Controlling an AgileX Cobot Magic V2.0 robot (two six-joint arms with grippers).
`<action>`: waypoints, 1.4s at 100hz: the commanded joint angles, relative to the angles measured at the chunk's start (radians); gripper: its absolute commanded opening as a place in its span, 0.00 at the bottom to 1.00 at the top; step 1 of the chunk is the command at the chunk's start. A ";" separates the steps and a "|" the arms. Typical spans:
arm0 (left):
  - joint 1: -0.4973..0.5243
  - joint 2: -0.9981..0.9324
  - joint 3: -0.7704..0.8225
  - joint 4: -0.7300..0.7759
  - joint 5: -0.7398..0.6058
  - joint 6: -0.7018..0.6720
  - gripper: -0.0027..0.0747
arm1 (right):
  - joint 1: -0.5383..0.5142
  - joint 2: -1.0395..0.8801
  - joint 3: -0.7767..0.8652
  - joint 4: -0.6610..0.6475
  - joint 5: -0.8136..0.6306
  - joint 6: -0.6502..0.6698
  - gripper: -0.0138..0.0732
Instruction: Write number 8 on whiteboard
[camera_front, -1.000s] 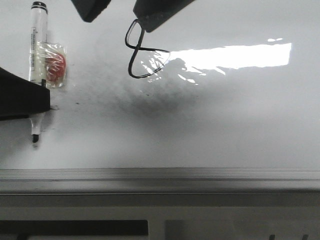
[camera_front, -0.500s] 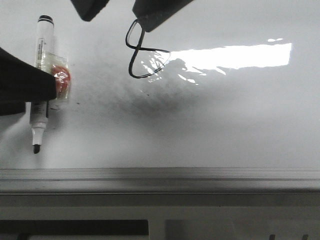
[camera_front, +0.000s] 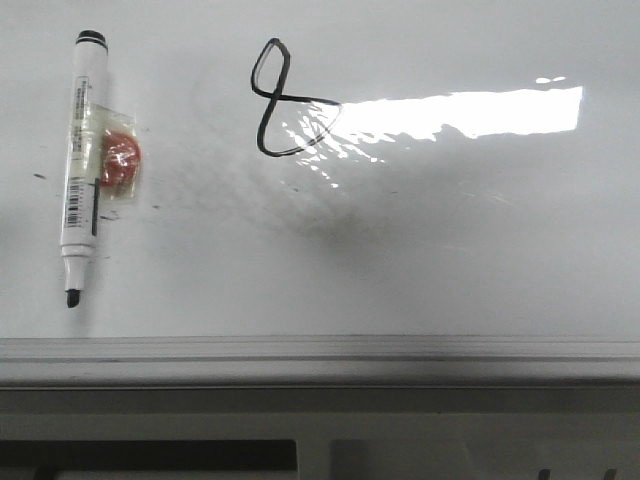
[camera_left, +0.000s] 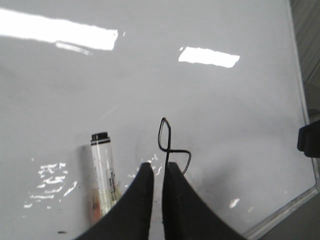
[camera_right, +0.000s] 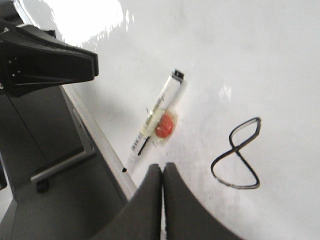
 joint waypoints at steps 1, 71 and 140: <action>0.002 -0.078 -0.002 0.035 -0.054 0.001 0.01 | 0.001 -0.107 0.086 -0.072 -0.232 -0.003 0.09; 0.002 -0.382 0.179 0.037 0.086 0.057 0.01 | 0.001 -0.601 0.609 -0.108 -0.369 -0.020 0.09; 0.328 -0.408 0.220 0.114 0.273 0.057 0.01 | 0.001 -0.601 0.625 -0.108 -0.366 -0.020 0.09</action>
